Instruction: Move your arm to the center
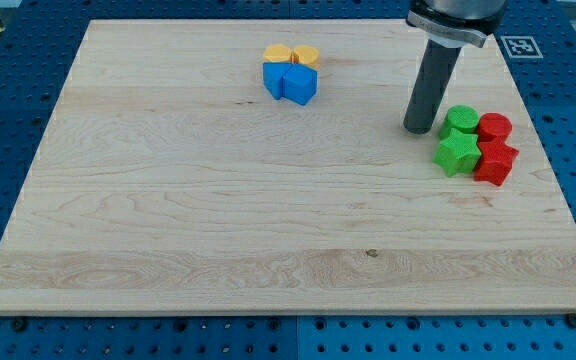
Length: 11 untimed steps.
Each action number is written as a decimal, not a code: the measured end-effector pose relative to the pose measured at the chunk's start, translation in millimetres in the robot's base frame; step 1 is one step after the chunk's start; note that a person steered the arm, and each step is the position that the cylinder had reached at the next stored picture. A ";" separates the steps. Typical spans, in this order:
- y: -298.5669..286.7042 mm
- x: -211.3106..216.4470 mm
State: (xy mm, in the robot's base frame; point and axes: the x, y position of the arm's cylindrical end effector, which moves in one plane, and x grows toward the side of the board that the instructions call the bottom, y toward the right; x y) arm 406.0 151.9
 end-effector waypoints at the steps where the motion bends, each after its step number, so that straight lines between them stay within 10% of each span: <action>1: -18.8 10.2; 11: -156.7 -34.6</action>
